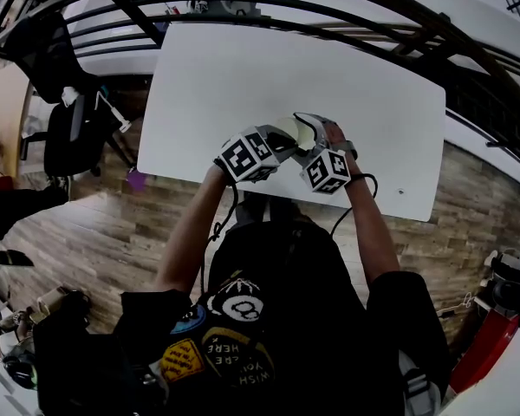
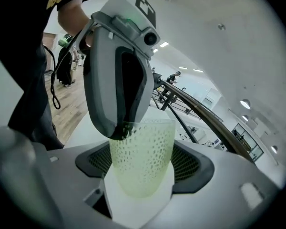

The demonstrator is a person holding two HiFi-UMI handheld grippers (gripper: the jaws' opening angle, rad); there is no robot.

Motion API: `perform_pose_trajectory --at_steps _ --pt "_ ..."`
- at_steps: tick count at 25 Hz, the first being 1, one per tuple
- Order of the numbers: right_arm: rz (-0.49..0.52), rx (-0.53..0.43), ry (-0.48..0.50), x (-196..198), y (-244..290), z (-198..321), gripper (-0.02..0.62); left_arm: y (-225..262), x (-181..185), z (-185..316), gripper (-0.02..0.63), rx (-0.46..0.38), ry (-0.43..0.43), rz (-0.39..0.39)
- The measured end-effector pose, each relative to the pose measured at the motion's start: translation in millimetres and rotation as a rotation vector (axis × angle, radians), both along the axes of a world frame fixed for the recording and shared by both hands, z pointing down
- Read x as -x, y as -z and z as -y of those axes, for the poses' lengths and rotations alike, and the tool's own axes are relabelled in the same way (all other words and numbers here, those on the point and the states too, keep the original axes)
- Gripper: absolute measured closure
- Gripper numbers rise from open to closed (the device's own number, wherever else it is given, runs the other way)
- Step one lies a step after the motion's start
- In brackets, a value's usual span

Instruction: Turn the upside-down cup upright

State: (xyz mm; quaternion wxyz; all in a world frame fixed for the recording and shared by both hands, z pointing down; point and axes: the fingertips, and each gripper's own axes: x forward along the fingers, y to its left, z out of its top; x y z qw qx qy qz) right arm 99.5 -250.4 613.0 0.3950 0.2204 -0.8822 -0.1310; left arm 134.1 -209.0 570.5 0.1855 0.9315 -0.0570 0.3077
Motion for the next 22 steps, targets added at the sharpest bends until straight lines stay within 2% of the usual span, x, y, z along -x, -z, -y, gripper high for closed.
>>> perform_pose_trajectory --at_steps 2,5,10,12,14,16,22 --pt "0.064 0.007 -0.067 -3 1 7 0.229 1 1 6 0.589 -0.044 0.023 0.001" --pt "0.204 0.054 -0.19 -8 -2 20 0.229 2 6 25 0.564 -0.069 0.158 -0.052" --pt "0.457 0.183 -0.388 -18 -32 44 0.229 4 43 59 0.557 0.089 0.572 -0.258" --pt "0.562 0.221 -0.468 -22 -43 54 0.229 -1 62 64 0.557 0.14 0.688 -0.296" --pt "0.629 0.237 -0.532 -25 -59 68 0.229 -10 77 63 0.557 0.157 0.737 -0.284" --pt "0.641 0.231 -0.561 -24 -77 82 0.229 -19 86 56 0.56 0.171 0.752 -0.264" --pt "0.545 0.149 -0.601 -29 -118 115 0.229 -37 92 41 0.565 0.205 0.761 -0.219"
